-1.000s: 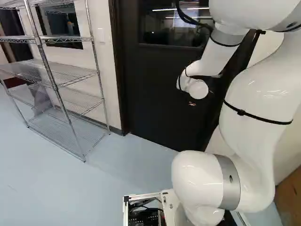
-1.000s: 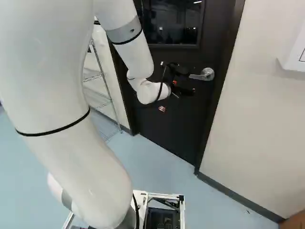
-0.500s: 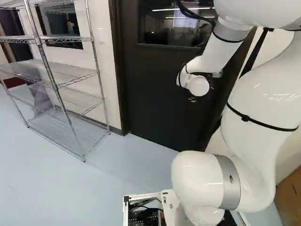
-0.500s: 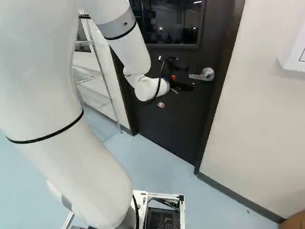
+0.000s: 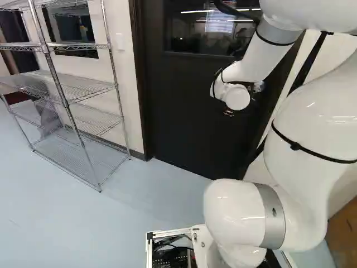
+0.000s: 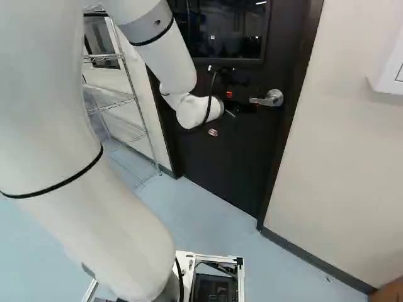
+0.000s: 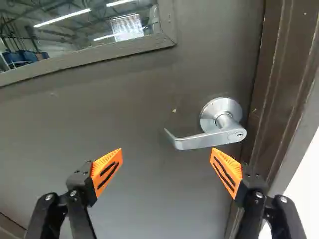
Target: Open the door and move inside
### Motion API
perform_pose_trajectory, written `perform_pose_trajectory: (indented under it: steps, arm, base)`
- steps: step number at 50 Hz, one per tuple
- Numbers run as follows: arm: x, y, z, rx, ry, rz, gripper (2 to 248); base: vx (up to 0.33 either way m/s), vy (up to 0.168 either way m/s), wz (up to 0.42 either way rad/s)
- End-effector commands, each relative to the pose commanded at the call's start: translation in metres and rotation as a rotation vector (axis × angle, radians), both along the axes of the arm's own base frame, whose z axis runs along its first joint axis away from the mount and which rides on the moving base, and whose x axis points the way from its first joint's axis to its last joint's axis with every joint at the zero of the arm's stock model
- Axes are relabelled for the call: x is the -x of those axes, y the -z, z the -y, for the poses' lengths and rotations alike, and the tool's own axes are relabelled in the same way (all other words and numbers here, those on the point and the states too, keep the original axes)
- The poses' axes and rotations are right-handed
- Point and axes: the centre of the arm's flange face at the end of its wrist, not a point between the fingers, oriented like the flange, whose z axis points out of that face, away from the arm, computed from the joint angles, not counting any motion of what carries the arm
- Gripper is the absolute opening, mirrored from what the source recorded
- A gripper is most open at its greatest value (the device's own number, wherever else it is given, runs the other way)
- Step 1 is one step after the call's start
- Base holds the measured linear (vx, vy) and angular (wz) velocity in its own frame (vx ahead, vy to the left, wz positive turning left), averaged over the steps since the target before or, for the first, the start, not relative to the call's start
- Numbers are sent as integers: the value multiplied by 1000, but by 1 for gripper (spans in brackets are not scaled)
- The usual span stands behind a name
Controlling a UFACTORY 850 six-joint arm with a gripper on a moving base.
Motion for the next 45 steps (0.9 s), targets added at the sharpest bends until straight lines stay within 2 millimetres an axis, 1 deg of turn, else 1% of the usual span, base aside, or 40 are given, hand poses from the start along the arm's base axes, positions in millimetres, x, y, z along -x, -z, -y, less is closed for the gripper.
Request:
perform_pose_trajectory:
  steps: [12, 20, 30, 45]
  arm:
    - [0, -13, 0, 8, 0, 26, 247]
    - [-4, -21, 0, 14, -2, 44, 247]
    - [-13, -31, 1, 19, -7, 63, 247]
    - [-32, -33, 2, 20, -15, 68, 247]
  base:
    - [0, 0, 0]
    - [0, 0, 0]
    - [0, 0, 0]
    - [0, 0, 0]
